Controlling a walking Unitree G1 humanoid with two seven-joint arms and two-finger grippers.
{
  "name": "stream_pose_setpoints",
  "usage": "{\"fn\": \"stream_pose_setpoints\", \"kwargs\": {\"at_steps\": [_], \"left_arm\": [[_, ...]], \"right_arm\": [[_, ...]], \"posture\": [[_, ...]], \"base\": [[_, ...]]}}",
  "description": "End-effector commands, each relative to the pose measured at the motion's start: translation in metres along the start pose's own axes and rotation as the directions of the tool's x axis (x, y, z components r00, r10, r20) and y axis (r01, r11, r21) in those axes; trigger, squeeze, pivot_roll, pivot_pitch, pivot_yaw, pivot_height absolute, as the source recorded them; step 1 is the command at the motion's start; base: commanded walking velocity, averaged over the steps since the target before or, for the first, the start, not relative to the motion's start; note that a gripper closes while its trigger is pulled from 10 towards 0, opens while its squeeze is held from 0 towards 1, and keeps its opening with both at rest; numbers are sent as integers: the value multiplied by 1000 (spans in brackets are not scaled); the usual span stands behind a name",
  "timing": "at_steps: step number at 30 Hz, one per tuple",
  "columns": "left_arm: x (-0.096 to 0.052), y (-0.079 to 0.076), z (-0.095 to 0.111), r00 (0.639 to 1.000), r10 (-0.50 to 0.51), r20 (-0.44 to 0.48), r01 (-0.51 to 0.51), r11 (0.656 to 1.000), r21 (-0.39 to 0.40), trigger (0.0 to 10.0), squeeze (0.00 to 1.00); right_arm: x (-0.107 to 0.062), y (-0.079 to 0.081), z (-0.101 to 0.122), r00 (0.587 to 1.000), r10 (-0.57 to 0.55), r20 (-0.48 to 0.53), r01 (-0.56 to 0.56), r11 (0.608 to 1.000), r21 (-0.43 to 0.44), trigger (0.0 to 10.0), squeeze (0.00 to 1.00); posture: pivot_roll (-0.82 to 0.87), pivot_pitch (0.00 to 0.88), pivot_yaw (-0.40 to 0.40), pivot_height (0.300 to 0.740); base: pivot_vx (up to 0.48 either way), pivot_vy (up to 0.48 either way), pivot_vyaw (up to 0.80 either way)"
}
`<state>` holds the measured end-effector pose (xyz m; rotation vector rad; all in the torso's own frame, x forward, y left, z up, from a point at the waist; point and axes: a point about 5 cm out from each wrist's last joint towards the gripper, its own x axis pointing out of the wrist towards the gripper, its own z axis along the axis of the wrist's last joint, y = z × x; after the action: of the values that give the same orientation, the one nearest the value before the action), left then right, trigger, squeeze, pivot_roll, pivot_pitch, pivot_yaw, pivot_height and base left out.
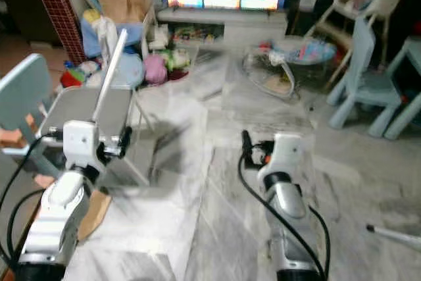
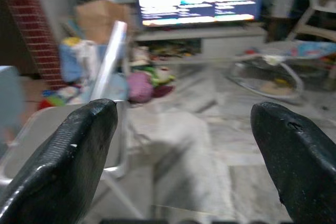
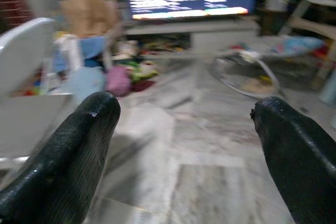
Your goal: Restocking fridge
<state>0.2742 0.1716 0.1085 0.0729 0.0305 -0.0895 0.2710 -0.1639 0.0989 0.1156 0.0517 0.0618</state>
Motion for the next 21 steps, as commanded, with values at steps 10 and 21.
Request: {"fn": "stream_pose_setpoints", "kwargs": {"at_steps": [10,21], "left_arm": [[2,8,1,1000,28,-14,-27,999,26,10000,0],[-2,14,-2,998,47,-31,-46,998,32,10000,0]], "right_arm": [[13,3,13,999,27,37,-27,1000,-3,10000,0],[10,6,9,999,20,25,-20,1000,11,10000,0]], "posture": [[52,0,36,740],[58,0,38,740]], "base": [[0,107,560],[0,480,0]]}}
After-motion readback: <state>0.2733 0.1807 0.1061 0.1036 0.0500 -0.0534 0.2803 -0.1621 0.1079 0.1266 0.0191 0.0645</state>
